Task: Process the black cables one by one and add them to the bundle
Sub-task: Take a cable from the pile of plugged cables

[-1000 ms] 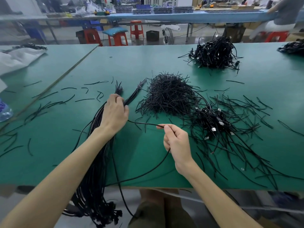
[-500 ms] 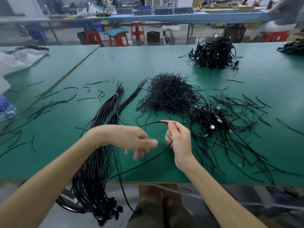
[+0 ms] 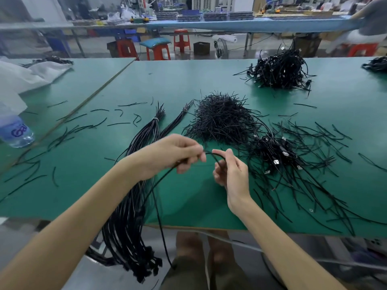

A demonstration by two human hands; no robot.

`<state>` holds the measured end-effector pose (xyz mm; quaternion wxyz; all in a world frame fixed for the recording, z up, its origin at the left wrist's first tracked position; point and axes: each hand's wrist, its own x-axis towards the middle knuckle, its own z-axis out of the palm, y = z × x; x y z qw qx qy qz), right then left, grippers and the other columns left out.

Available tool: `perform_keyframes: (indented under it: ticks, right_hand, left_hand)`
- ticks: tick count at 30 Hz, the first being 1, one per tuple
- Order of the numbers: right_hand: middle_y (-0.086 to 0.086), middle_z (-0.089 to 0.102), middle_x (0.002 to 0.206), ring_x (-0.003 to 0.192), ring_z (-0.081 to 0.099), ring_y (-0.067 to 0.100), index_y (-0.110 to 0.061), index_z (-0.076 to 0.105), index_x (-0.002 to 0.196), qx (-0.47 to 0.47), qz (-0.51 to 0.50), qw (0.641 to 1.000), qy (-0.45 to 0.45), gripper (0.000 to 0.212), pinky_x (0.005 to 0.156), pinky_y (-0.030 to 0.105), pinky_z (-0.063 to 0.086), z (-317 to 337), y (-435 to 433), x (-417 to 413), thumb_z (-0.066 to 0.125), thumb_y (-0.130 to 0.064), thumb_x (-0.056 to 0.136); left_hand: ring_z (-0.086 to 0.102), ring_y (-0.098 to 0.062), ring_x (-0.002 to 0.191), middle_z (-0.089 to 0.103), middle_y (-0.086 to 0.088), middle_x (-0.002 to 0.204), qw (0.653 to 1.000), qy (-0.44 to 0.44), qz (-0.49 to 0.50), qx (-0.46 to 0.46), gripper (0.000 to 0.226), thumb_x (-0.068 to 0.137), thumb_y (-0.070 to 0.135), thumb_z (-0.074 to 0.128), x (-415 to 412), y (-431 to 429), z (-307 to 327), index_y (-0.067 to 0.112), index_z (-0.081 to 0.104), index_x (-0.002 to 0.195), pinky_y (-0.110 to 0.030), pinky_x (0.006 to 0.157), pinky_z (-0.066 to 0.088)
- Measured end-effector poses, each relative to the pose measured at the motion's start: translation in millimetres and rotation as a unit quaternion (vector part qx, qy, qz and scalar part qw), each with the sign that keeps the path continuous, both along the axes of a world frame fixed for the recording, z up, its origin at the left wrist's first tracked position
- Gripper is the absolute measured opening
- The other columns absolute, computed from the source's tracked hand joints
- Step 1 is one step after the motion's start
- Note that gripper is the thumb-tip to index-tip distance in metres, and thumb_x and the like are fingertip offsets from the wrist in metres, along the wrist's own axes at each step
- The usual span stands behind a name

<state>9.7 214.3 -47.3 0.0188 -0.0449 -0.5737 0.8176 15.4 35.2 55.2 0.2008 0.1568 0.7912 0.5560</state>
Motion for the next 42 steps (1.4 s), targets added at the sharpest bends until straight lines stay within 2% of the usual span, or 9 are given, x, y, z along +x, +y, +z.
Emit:
perform_keyframes:
  ticks: [5,8,10,15,24,29,36,39,42]
  right_hand:
    - [-0.002,0.053,0.12,0.091,0.064,-0.003,-0.035,0.073,0.117,0.083,-0.034,0.995,0.034,0.031,0.079,0.028,0.059,0,-1,3,0.044,-0.044,0.107]
    - [-0.007,0.037,0.141,0.118,0.049,-0.014,-0.039,0.069,0.125,0.128,-0.031,0.99,0.061,0.032,0.109,0.025,0.044,0,0,6,0.046,-0.05,0.104]
    - [-0.011,0.027,0.151,0.115,0.042,-0.027,-0.045,0.068,0.124,0.141,-0.023,0.988,0.065,0.029,0.105,0.009,0.036,2,-1,8,0.052,-0.052,0.101]
    - [-0.021,0.035,0.152,0.143,0.03,0.003,-0.045,0.075,0.106,0.217,-0.033,0.972,0.086,0.015,0.118,0.041,0.032,3,-1,9,0.068,-0.049,0.093]
    - [-0.013,0.053,0.138,0.142,0.029,0.003,-0.018,0.075,0.097,0.332,-0.009,0.935,0.124,0.006,0.12,0.034,0.023,-2,-4,7,0.072,-0.014,0.094]
    - [-0.011,0.053,0.146,0.151,0.019,0.0,-0.011,0.072,0.095,0.368,0.0,0.917,0.156,0.004,0.127,0.032,0.007,-2,-7,6,0.068,-0.013,0.095]
    - [-0.009,0.071,0.105,0.104,0.061,-0.001,-0.018,0.078,0.095,0.305,-0.023,0.945,0.118,0.017,0.093,0.026,0.046,-4,-5,5,0.063,-0.022,0.1]
    - [-0.021,0.064,0.075,0.067,0.055,-0.004,-0.023,0.076,0.09,0.249,-0.049,0.964,0.075,0.021,0.07,0.021,0.038,-5,-4,4,0.06,-0.027,0.102]
    - [-0.029,0.052,0.055,0.051,0.044,0.0,-0.025,0.075,0.091,0.234,-0.055,0.969,0.055,0.023,0.059,0.018,0.032,-9,-3,2,0.057,-0.029,0.104]
  left_hand:
    - [0.033,-0.009,0.045,0.05,0.005,0.064,0.994,-0.002,0.101,0.05,0.03,0.107,0.026,0.053,-26,12,-10,0.006,0.072,0.099,-0.018,0.044,0.024]
    - [0.035,-0.009,0.041,0.054,0.006,0.064,0.993,0.001,0.119,0.014,0.03,0.106,0.029,0.054,-34,17,-24,0.007,0.075,0.099,-0.017,0.039,0.024]
    - [0.038,-0.009,0.038,0.056,0.006,0.065,0.991,-0.003,0.133,-0.004,0.029,0.106,0.029,0.055,-37,19,-36,0.01,0.075,0.096,-0.017,0.038,0.024]
    - [0.034,-0.01,0.034,0.067,0.002,0.071,0.99,-0.029,0.131,-0.047,0.03,0.101,0.038,0.062,-36,6,-60,0.015,0.079,0.093,-0.017,0.035,0.022]
    - [0.025,-0.005,0.03,0.06,0.008,0.062,0.976,-0.116,0.149,0.109,0.027,0.096,0.033,0.068,-44,-15,-64,0.008,0.077,0.091,-0.017,0.032,0.022]
    - [0.025,-0.005,0.033,0.066,0.006,0.075,0.987,-0.133,0.074,0.058,0.035,0.096,0.037,0.07,-43,-8,-63,0.003,0.075,0.105,-0.016,0.035,0.02]
    - [0.025,-0.007,0.034,0.051,0.006,0.06,0.988,-0.136,0.06,0.046,0.03,0.092,0.042,0.074,-46,-14,-62,0.012,0.074,0.087,-0.017,0.037,0.025]
    - [0.035,-0.004,0.038,0.061,0.007,0.077,0.966,-0.139,0.076,0.203,0.028,0.096,0.037,0.069,-48,-33,-62,0.011,0.071,0.106,-0.016,0.036,0.029]
    - [0.058,-0.002,0.057,0.071,0.002,0.115,0.895,-0.172,0.084,0.402,0.044,0.101,0.035,0.06,-48,-60,-61,0.005,0.067,0.132,-0.013,0.048,0.047]
